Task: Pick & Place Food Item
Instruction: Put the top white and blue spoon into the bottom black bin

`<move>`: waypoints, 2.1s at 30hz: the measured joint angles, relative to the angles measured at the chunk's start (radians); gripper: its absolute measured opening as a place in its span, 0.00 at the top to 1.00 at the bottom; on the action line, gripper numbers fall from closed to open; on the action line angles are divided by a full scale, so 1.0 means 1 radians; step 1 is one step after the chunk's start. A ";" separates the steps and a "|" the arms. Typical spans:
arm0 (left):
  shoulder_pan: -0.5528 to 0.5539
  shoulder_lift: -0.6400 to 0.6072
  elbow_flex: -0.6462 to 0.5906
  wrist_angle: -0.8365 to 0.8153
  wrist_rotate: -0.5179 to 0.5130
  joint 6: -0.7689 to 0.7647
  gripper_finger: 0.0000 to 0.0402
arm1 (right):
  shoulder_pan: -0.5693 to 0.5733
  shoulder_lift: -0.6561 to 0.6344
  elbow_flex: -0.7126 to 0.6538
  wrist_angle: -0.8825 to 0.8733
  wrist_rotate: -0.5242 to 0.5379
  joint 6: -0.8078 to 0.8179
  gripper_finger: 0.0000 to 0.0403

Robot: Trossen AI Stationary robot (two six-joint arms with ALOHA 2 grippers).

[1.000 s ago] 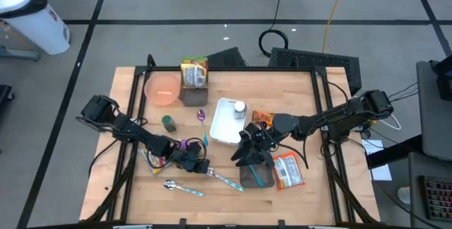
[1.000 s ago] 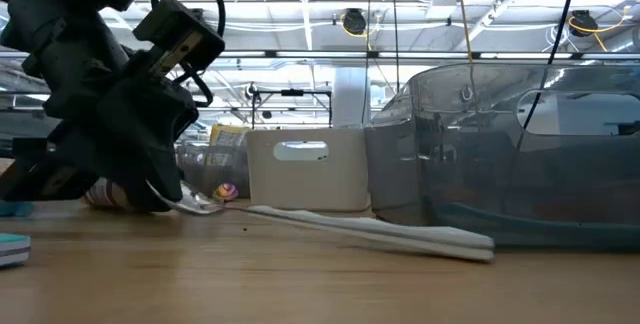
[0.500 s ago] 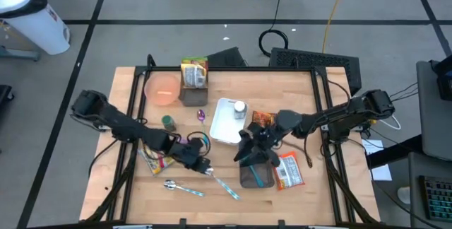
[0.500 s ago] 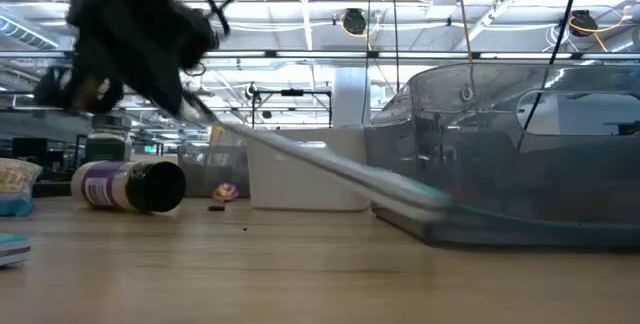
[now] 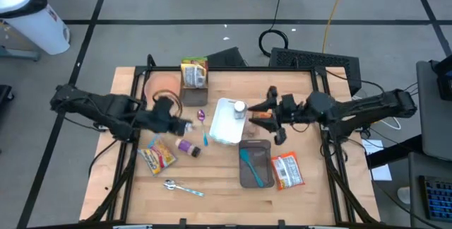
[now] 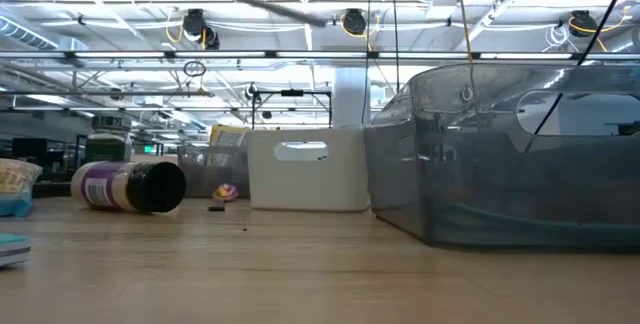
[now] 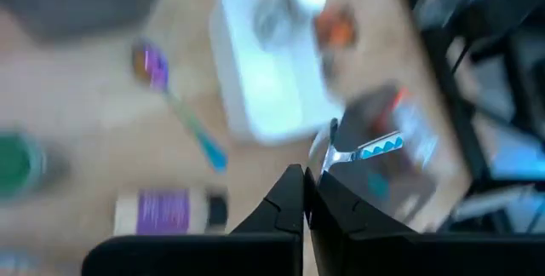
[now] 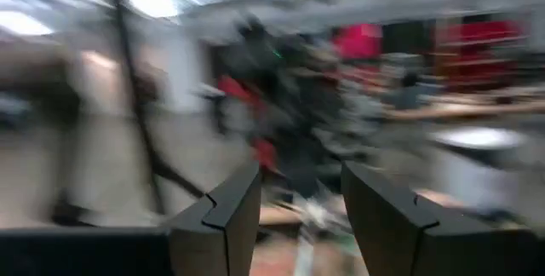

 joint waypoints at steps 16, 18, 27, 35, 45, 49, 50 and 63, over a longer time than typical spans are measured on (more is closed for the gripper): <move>0.396 0.098 0.011 0.187 0.183 0.531 0.99 | 0.011 0.431 0.388 -0.316 0.377 -0.142 0.62; 0.435 0.105 0.012 0.239 0.235 0.591 0.99 | 0.007 0.482 0.430 -0.358 0.436 -0.151 0.62; 0.543 0.099 0.011 0.275 0.364 0.782 0.99 | -0.016 0.558 0.469 -0.423 0.568 -0.084 0.62; 0.578 0.097 0.011 0.330 0.438 0.832 0.99 | -0.046 0.558 0.469 -0.492 0.567 -0.012 0.62; 0.612 0.097 0.011 0.371 0.495 0.824 0.99 | -0.044 0.558 0.468 -0.541 0.571 -0.035 0.62; 0.612 0.097 0.011 0.372 0.495 0.815 0.99 | -0.045 0.558 0.468 -0.540 0.574 -0.036 0.62; 0.612 0.097 0.011 0.372 0.495 0.809 0.99 | -0.045 0.558 0.468 -0.540 0.578 -0.037 0.62; 0.611 0.097 0.011 0.386 0.494 0.779 0.99 | -0.044 0.558 0.467 -0.568 0.589 -0.069 0.82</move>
